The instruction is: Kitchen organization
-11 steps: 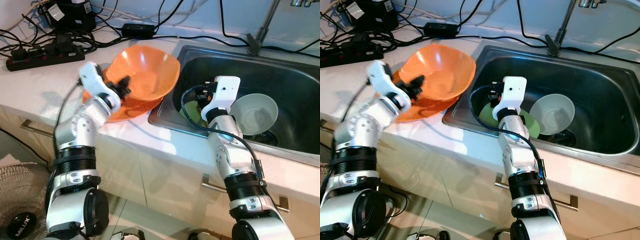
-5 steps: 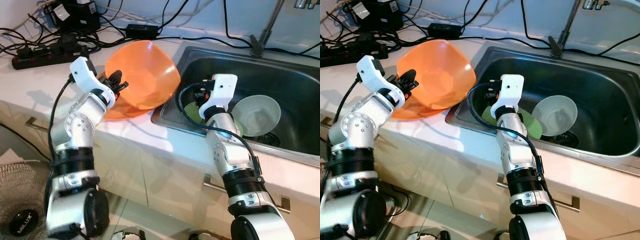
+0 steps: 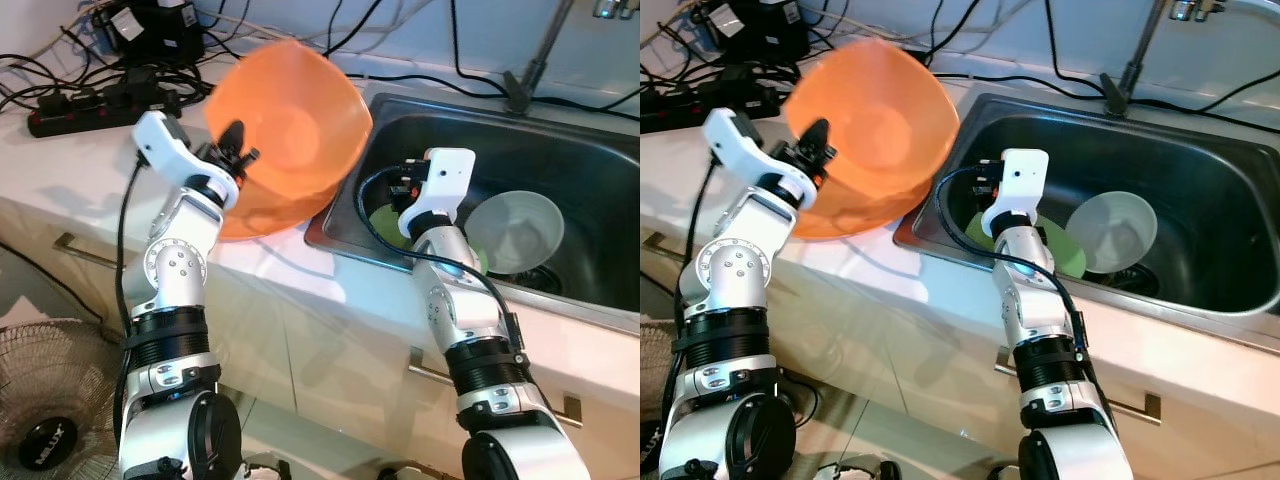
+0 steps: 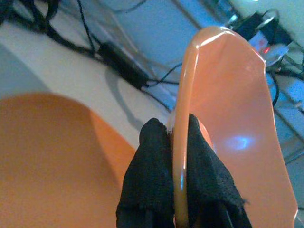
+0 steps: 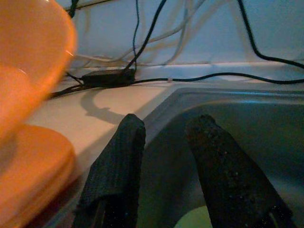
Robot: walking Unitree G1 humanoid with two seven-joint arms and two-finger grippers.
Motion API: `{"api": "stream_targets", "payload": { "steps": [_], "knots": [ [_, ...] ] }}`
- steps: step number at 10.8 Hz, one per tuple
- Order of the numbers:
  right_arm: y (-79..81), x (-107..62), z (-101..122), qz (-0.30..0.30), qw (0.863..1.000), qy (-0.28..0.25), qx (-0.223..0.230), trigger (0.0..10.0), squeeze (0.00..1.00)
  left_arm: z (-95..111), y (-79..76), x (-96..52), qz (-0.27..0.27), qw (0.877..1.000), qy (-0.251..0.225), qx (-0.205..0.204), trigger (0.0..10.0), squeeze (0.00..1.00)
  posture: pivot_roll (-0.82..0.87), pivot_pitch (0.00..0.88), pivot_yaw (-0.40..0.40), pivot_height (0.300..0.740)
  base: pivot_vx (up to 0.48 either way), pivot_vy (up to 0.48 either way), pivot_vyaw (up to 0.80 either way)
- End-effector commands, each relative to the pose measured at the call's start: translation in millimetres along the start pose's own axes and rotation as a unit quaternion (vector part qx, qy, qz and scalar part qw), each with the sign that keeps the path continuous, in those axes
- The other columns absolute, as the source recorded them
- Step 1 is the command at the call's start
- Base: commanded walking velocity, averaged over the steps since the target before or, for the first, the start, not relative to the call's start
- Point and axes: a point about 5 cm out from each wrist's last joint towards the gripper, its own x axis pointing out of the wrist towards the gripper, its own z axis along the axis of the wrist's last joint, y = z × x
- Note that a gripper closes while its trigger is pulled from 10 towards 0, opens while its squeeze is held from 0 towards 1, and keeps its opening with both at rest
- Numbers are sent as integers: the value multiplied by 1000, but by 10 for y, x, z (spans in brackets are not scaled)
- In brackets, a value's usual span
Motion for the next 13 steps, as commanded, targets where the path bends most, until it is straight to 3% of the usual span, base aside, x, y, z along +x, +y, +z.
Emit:
{"api": "stream_targets", "payload": {
  "steps": [1,2,3,4,5,6,7,8,10,13],
  "knots": [
    [-21,27,65,-4,1000,-12,3,10000,290,91,-74,-12,-12,999,-30,8,10000,0,87,0,21,740,0,0,0],
    [-49,55,107,-6,1000,-16,22,10000,1000,90,-87,-12,-11,999,-34,10,10000,0,87,0,18,740,0,0,0],
    [-66,68,131,-7,999,-17,27,10000,1000,89,-97,-10,-12,999,-36,8,10000,0,86,3,16,740,0,0,0],
    [-97,101,205,-11,998,-24,64,10000,1000,82,-113,-6,-16,999,-39,18,10000,0,87,4,15,740,0,0,0],
    [-94,130,254,-8,994,-25,104,10000,1000,60,-120,-2,-17,999,-37,23,10000,0,91,5,16,740,0,0,0],
    [-48,168,323,8,984,-21,174,10000,1000,18,-144,-4,-20,999,-33,35,10000,0,93,7,18,740,0,0,0],
    [15,175,343,35,980,-20,195,10000,945,-14,-180,-7,-25,998,-31,38,10000,0,93,6,21,740,0,0,0],
    [38,163,312,43,976,-9,212,10000,0,-38,-218,1,-29,998,-30,46,10000,0,92,4,25,740,0,0,0],
    [81,130,316,65,965,-2,255,10000,0,-63,-258,11,-37,997,-27,61,10000,0,82,0,32,740,0,0,0],
    [119,96,270,81,961,14,263,10000,0,-89,-323,18,-51,997,-33,50,10000,0,82,0,34,740,0,0,0]
  ]
}}
